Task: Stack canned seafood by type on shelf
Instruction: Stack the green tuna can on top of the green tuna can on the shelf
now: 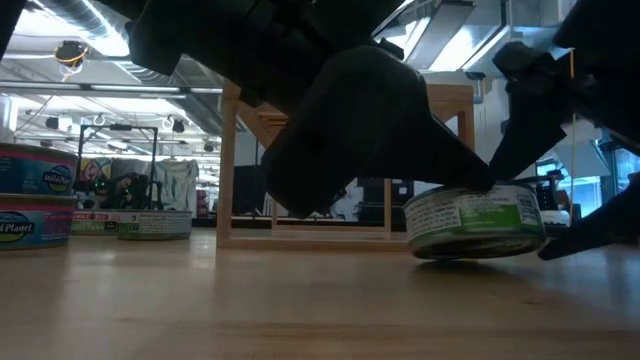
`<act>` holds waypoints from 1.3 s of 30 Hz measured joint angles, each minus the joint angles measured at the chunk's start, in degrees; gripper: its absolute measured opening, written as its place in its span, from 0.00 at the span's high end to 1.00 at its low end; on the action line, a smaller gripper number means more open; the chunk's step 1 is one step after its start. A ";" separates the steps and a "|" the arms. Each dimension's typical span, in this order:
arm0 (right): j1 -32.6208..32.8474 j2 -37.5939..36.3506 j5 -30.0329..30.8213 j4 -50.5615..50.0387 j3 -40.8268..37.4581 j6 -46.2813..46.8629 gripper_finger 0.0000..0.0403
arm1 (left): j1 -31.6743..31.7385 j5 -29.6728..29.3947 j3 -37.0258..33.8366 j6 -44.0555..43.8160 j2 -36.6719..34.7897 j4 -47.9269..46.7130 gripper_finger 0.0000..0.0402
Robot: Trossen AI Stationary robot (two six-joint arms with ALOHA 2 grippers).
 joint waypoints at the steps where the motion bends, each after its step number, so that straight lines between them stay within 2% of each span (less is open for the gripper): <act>1: 0.00 0.00 -0.64 0.37 0.00 -0.02 0.29 | 0.00 0.00 0.00 0.00 0.00 0.00 1.00; 6: 0.00 0.00 -0.68 3.72 0.00 -0.01 0.29 | 0.02 0.00 0.00 0.00 0.00 0.21 1.00; 14: -0.12 0.00 1.60 3.83 0.00 0.27 0.31 | 0.04 -0.01 0.00 -1.22 0.00 0.79 1.00; 17: -0.13 0.00 1.48 3.75 0.00 0.27 0.38 | 0.04 -0.09 0.00 -2.10 0.00 0.81 1.00; 26: 0.02 0.04 0.87 3.38 0.00 0.14 0.65 | 0.08 -0.78 0.00 -2.39 0.00 2.09 1.00; 29: 0.11 0.04 0.87 3.38 0.00 0.13 0.65 | 0.07 -0.81 0.00 -2.38 0.00 2.14 1.00; 35: 0.09 0.04 0.90 3.71 0.00 0.25 0.59 | 0.07 -0.33 0.00 -2.19 0.00 2.08 1.00; 39: 0.09 0.04 0.83 3.75 0.00 0.27 0.61 | 0.04 -0.33 0.00 -2.32 0.00 2.07 0.99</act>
